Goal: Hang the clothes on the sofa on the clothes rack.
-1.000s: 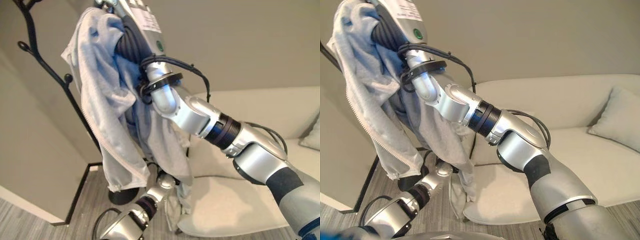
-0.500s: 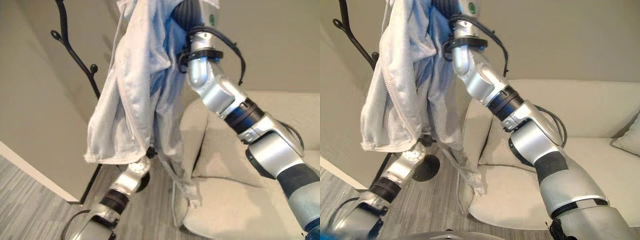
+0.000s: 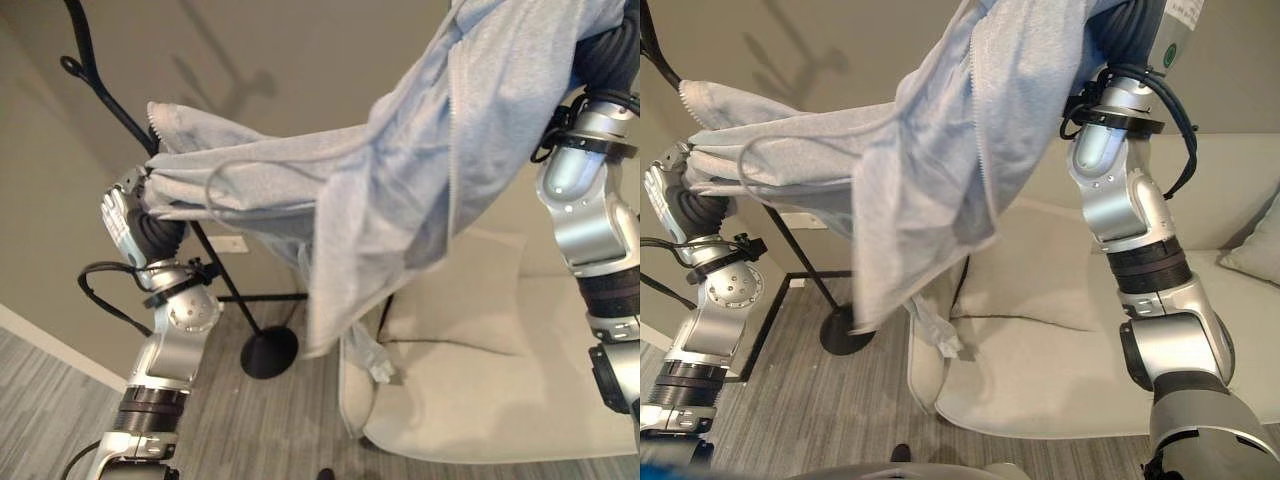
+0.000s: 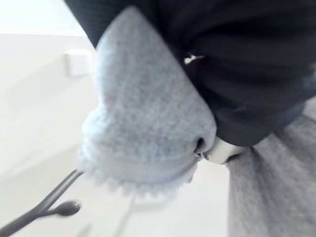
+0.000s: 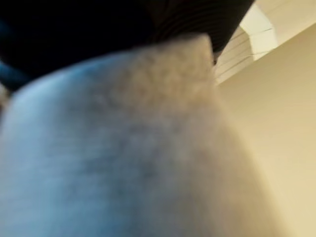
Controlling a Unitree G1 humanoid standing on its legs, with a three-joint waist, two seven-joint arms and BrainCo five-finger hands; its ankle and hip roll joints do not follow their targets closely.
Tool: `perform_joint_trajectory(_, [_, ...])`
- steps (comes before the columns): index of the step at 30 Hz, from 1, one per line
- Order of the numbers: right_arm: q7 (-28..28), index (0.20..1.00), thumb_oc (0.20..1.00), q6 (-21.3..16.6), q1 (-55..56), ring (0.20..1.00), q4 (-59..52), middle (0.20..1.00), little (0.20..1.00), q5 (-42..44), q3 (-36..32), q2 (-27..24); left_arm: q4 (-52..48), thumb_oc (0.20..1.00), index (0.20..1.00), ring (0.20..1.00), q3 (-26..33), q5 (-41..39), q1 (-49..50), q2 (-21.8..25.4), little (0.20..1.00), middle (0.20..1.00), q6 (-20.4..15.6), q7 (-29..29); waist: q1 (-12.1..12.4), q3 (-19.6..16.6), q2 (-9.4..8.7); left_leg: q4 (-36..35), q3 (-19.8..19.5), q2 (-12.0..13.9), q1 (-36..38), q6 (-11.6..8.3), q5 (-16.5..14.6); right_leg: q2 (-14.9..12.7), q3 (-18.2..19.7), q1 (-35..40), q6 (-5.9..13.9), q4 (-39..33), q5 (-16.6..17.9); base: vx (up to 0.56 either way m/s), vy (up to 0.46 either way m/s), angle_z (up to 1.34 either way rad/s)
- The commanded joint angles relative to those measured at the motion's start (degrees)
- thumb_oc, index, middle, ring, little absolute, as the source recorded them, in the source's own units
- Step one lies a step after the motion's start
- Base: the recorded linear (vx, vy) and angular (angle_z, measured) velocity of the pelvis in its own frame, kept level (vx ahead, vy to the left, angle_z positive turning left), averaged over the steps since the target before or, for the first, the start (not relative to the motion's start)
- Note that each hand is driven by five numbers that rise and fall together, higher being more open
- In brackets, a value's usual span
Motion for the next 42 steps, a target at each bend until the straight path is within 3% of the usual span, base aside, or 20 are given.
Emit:
perform_joint_trajectory(1, [1.9,0.2,0.2,-3.4,-4.2,0.2,-0.9,0.2,0.2,5.8,-0.4,-3.7,-0.3,0.2,0.2,0.2,2.6,1.1,-1.0,5.2,0.2,0.2,-1.4,0.0,0.1,-5.1,-5.15,-2.2,1.8,0.6,-4.0,-1.86,3.2,-1.6,2.6,9.1,0.96,-14.6,6.5,0.0,0.0,0.0])
perform_joint_trajectory(10, [4.0,0.2,0.2,-5.5,-7.6,0.2,0.2,0.2,0.2,9.7,1.0,-11.5,0.1,0.2,0.2,0.2,2.5,2.1,-0.5,8.3,0.2,0.2,-1.7,-2.4,-0.4,-5.2,-5.82,-2.2,2.3,0.5,-3.7,-2.03,2.6,-2.3,2.9,9.1,1.37,-14.3,6.4,0.0,0.002,0.0])
perform_joint_trajectory(17, [5.0,0.2,0.2,-5.7,-6.6,0.2,-0.7,0.2,0.2,9.4,0.8,-11.5,0.8,0.2,0.2,0.2,1.2,3.2,-4.9,11.0,0.2,0.2,-1.3,-3.1,-0.7,-5.4,-5.67,-2.2,2.6,0.4,-3.3,-1.75,2.2,-2.7,3.6,8.8,1.59,-14.1,6.5,0.01,0.011,-0.05])
perform_joint_trajectory(20, [4.8,0.2,0.2,-6.4,-0.5,0.2,-4.9,0.2,0.2,7.8,-1.9,-7.5,1.2,0.2,0.2,0.2,1.1,4.7,-7.2,12.8,0.2,0.2,-0.7,-1.5,-0.8,-5.1,-4.62,-2.2,2.9,0.5,-2.9,-1.6,2.1,-2.6,3.8,8.6,1.63,-13.1,6.1,0.0,-0.023,-0.05])
perform_joint_trajectory(23, [5.3,0.2,0.2,-7.5,10.1,0.2,-13.4,0.2,0.2,4.3,-6.8,-0.5,-1.0,0.2,0.2,0.2,3.7,6.1,-4.1,11.5,0.2,0.2,0.7,0.1,-0.5,-4.2,-3.57,-2.2,3.0,1.1,-2.3,-1.34,2.6,-2.0,4.4,8.0,1.36,-11.5,5.7,-0.03,-0.049,-0.03])
perform_joint_trajectory(24, [5.5,0.2,0.2,-7.3,10.6,0.2,-13.8,0.2,0.2,4.2,-7.0,-0.4,-1.2,0.2,0.2,0.2,3.7,6.2,-3.8,11.5,0.2,0.2,0.7,0.0,-0.5,-4.4,-3.68,-2.2,3.1,1.1,-2.2,-1.37,2.3,-2.0,4.4,8.1,1.3,-11.5,5.5,-0.01,-0.035,-0.03])
perform_joint_trajectory(28, [5.4,0.2,0.2,-8.4,19.1,0.2,-18.8,0.2,0.2,2.3,-7.5,8.8,-7.7,0.2,0.2,0.2,6.6,6.8,5.9,2.8,0.2,0.2,0.4,0.4,0.8,-2.0,-3.3,-2.2,1.9,1.0,-2.6,-0.81,3.6,-0.9,5.1,7.2,0.51,-11.1,5.3,-0.06,-0.061,-0.14])
perform_joint_trajectory(34, [4.7,0.2,0.2,-8.3,25.0,0.2,-20.5,0.2,0.2,1.3,-6.2,12.3,-13.0,0.2,0.2,0.2,0.6,7.2,7.8,-4.3,0.2,0.2,-1.6,-1.0,0.6,-1.0,-3.44,-2.2,2.4,0.9,-4.0,-0.6,3.9,-1.4,4.1,7.0,0.6,-12.8,6.2,-0.06,-0.006,0.02])
perform_joint_trajectory(36, [3.9,0.2,0.2,-8.5,25.5,0.2,-21.0,0.2,0.2,2.0,-6.4,12.2,-14.2,0.2,0.2,0.2,-1.6,7.5,8.1,-5.3,0.2,0.2,-2.1,-1.8,0.2,-1.4,-3.81,-1.9,3.0,2.5,-2.9,-0.96,3.4,-2.2,4.4,7.3,1.14,-14.5,7.8,-0.04,0.092,0.11])
perform_joint_trajectory(38, [3.2,0.2,0.2,-8.5,25.1,0.2,-20.4,0.2,0.2,2.3,-5.5,10.9,-13.1,0.2,0.2,0.2,-5.5,7.5,5.3,-5.0,0.2,0.2,-2.8,-2.3,-0.4,-0.8,-4.87,0.3,2.7,6.0,-1.6,-0.82,2.6,-4.4,5.1,6.0,1.94,-14.5,8.8,-0.11,0.259,0.09])
perform_joint_trajectory(39, [3.0,0.2,0.2,-8.1,25.5,0.2,-19.8,0.2,0.2,1.9,-5.1,10.4,-11.9,0.2,0.2,0.2,-7.4,6.9,4.0,-5.4,0.2,0.2,-2.5,-2.5,-1.3,-0.8,-5.15,0.5,2.4,9.3,-0.7,-0.59,3.5,-6.3,5.3,5.0,2.58,-14.7,8.7,-0.08,0.261,0.16])
perform_joint_trajectory(40, [3.0,0.2,0.2,-8.1,25.5,0.2,-19.7,0.2,0.2,1.9,-5.1,10.4,-11.7,0.2,0.2,0.2,-7.5,6.9,3.9,-5.4,0.2,0.2,-2.6,-2.4,-1.3,-0.9,-5.1,0.3,2.4,9.4,-0.7,-0.62,3.5,-6.2,5.3,5.0,2.57,-14.7,8.7,-0.04,0.455,0.24])
perform_joint_trajectory(41, [2.5,0.2,0.2,-7.7,26.2,0.2,-19.0,0.2,0.2,1.5,-5.2,10.0,-10.2,0.2,0.2,0.2,-9.4,6.4,2.7,-5.8,0.2,0.2,-2.8,-2.3,-2.0,-1.4,-4.91,0.8,1.4,12.5,-0.1,-1.4,6.8,-8.1,5.9,5.0,3.57,-15.3,8.6,0.01,0.264,0.18])
perform_joint_trajectory(42, [2.4,0.2,0.2,-7.7,26.2,0.2,-18.9,0.2,0.2,1.5,-5.2,10.0,-10.1,0.2,0.2,0.2,-9.5,6.4,2.6,-5.9,0.2,0.2,-2.9,-2.2,-2.0,-1.4,-4.86,0.6,1.3,12.5,-0.1,-1.46,7.0,-8.1,5.7,5.0,3.55,-15.4,8.6,0.02,0.412,0.08])
